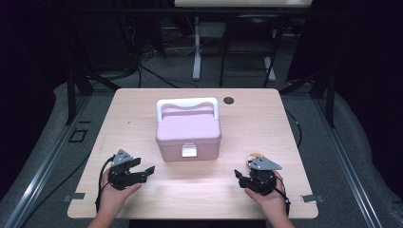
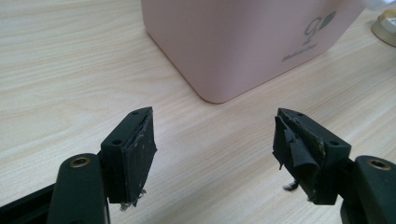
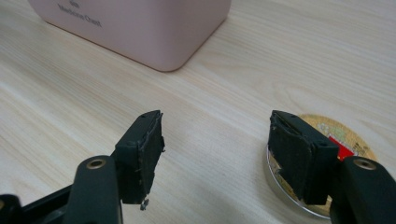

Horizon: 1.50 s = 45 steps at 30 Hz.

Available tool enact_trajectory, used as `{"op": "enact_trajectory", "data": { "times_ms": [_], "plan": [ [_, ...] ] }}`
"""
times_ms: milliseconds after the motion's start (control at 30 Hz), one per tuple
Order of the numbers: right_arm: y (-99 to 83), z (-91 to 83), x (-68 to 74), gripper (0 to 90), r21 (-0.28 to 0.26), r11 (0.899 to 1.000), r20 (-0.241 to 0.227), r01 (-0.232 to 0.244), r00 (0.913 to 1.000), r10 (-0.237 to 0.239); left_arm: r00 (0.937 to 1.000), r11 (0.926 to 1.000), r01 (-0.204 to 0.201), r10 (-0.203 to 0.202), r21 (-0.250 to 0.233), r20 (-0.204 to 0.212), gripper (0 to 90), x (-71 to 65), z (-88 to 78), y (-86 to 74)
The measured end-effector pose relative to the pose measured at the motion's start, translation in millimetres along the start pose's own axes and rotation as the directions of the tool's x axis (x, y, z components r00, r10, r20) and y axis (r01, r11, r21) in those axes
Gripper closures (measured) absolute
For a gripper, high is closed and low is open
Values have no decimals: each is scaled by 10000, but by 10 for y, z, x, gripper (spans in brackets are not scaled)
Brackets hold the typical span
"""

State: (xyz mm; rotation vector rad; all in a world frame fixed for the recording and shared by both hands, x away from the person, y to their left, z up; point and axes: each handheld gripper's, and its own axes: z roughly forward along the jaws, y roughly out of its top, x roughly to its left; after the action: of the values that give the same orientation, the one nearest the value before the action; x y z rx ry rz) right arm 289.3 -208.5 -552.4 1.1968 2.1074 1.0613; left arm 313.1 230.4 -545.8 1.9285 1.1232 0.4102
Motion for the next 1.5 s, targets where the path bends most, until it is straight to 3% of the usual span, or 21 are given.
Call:
{"op": "enact_trajectory", "data": {
  "times_ms": [67,133,267,533,567,633,733,1067,1167,1333,1367,1500],
  "plan": [
    [-7,0,-3,388,26,10000,48,4,10000,-4,10000,10000,-41,42,29,-42,293,-3,3,0],
    [-24,-3,4,414,-58,10000,-9,-49,10000,49,9990,9997,-239,240,38,-370,308,-15,22,-12],
    [-27,10,21,437,-155,9999,-118,15,9999,-16,9989,9997,-245,248,94,-390,330,-8,41,-35],
    [-13,41,104,452,110,9998,-401,174,9991,-169,10000,10000,51,-51,-86,-29,333,15,26,-47],
    [-4,41,111,452,130,9998,-433,155,9989,-149,9991,9993,306,-300,-224,285,333,8,33,-52],
    [0,42,114,452,131,9998,-445,135,9989,-129,9976,9987,471,-460,-201,522,333,13,34,-50],
    [6,42,114,457,95,9999,-468,107,9989,-102,9974,9980,566,-552,-281,471,337,7,36,-40],
    [170,96,73,452,131,9995,-733,-270,9969,279,9957,9942,892,-874,-601,320,387,49,24,95],
    [251,144,60,454,106,9994,-735,-341,9967,348,9936,9920,1070,-1041,-664,449,412,70,49,137],
    [374,176,19,455,-15,9981,-739,-619,9954,617,9929,9907,1174,-1159,-684,256,469,111,81,225],
    [434,208,-9,462,-13,9970,-696,-770,9946,768,9908,9885,1347,-1334,-688,225,473,137,106,253],
    [488,253,-26,468,-37,9962,-645,-874,9941,870,9912,9886,1326,-1325,-720,66,486,163,121,289]
  ]
}}
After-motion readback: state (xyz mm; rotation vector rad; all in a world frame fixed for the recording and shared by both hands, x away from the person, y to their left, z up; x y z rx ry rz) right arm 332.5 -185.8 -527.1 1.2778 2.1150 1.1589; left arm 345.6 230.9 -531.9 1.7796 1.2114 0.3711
